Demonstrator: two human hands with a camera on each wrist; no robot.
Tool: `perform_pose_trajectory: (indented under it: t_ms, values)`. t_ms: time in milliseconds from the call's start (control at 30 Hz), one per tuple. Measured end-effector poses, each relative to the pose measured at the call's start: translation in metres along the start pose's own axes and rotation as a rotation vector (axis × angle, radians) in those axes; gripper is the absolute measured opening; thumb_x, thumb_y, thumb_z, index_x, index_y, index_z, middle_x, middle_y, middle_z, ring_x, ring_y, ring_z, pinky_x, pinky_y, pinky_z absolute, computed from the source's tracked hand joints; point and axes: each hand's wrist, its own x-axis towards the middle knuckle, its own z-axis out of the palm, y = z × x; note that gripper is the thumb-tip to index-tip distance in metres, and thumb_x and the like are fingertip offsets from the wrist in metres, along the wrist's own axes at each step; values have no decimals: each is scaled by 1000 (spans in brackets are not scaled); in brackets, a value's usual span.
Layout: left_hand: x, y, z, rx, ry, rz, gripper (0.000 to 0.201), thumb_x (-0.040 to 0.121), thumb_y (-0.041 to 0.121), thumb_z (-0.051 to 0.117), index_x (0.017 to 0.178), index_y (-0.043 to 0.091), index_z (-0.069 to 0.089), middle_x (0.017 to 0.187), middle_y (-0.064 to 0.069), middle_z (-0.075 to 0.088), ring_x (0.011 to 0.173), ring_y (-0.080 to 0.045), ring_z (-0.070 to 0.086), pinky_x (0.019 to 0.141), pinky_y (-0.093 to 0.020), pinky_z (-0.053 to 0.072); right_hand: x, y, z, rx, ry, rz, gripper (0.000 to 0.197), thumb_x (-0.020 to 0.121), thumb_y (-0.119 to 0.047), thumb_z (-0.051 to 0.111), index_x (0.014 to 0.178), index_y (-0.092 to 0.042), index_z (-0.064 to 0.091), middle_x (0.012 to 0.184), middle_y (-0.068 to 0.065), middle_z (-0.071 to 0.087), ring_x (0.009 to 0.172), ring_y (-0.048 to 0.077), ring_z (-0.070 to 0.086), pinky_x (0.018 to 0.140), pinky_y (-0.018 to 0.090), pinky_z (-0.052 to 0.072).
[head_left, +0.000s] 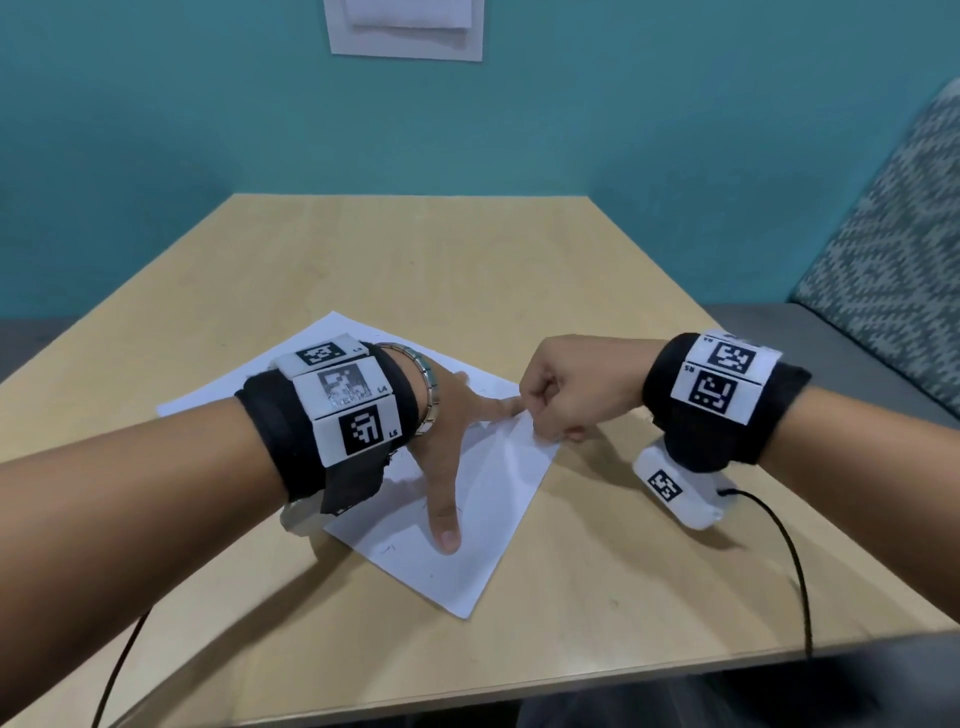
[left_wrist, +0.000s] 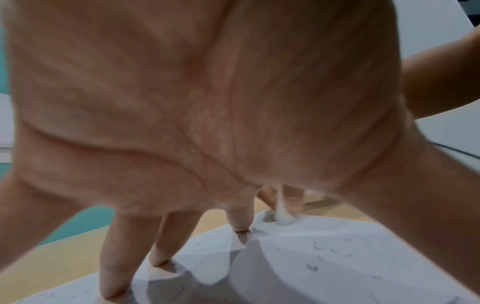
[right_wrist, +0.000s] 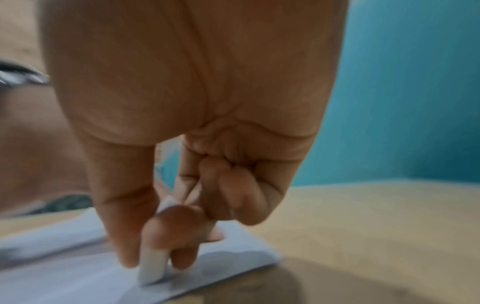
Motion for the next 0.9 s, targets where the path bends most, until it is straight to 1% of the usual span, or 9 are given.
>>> perform_pose_trajectory:
  t_ms: [67, 200, 367, 467, 600, 667, 733, 800, 900]
  values:
    - [-2, 1, 0, 15, 7, 10, 140, 46, 70, 85, 137, 65, -21, 164, 1, -6, 140, -22, 34, 105, -40, 35, 2, 1, -2, -14, 70, 14, 16, 75, -10, 70, 62, -8, 61, 49, -4, 58, 53, 15, 48, 61, 31, 43]
    - [-3, 0, -1, -22, 30, 80, 116, 57, 61, 86, 145, 59, 10, 162, 4, 11, 135, -17, 38, 93, -29, 35, -9, -22, 22, -29, -66, -132, 10, 77, -11, 71, 72, -5, 66, 58, 2, 64, 52, 11, 48, 56, 26, 44]
    - [-5, -1, 1, -33, 11, 57, 126, 52, 65, 85, 145, 62, 0, 163, 4, -6, 144, -18, 26, 108, -38, 30, 0, -13, 11, -31, 88, -69, 11, 77, -11, 68, 67, -9, 63, 51, -7, 54, 52, 13, 48, 55, 26, 43]
    - [-4, -5, 4, -87, 26, 97, 122, 47, 65, 87, 142, 63, 11, 162, 4, -12, 145, -18, 25, 112, -40, 30, -8, -27, 29, 20, 12, -148, 15, 79, -15, 69, 66, -15, 62, 53, -8, 56, 51, 11, 50, 55, 28, 47]
    - [-5, -18, 18, -229, 95, 99, 133, 35, 62, 92, 142, 44, 15, 140, 17, 34, 127, -19, 46, 102, -43, 43, -17, -25, 27, 32, 71, -191, 10, 81, -19, 72, 73, -14, 69, 56, -9, 62, 52, 6, 52, 56, 25, 47]
    - [-10, -25, 26, -235, 100, 119, 137, 37, 62, 91, 144, 51, 6, 154, 21, 12, 146, -16, 19, 113, -48, 28, -21, -13, 12, 117, 169, -150, 13, 84, -24, 73, 75, -16, 70, 60, -6, 68, 53, 5, 54, 58, 23, 47]
    - [-13, -33, 33, -176, 72, 159, 142, 45, 57, 91, 147, 55, -7, 155, 26, -21, 145, -6, -20, 120, -48, 3, -25, -1, 0, 185, 257, -118, 17, 87, -30, 74, 78, -16, 71, 65, -2, 73, 54, 5, 53, 58, 22, 43]
    - [-14, -42, 37, -121, 30, 189, 144, 48, 52, 91, 143, 60, -16, 151, 28, -31, 141, -4, -28, 120, -51, 2, -29, 9, -5, 212, 309, -88, 18, 88, -32, 74, 80, -17, 71, 69, 1, 74, 52, 4, 51, 56, 18, 39]
    - [-19, -53, 38, -159, 15, 208, 138, 55, 42, 91, 141, 64, -15, 148, 35, -29, 142, 3, -21, 119, -45, 12, -30, 13, -3, 229, 315, -54, 18, 89, -35, 73, 81, -18, 72, 70, -2, 75, 50, 2, 49, 53, 17, 38]
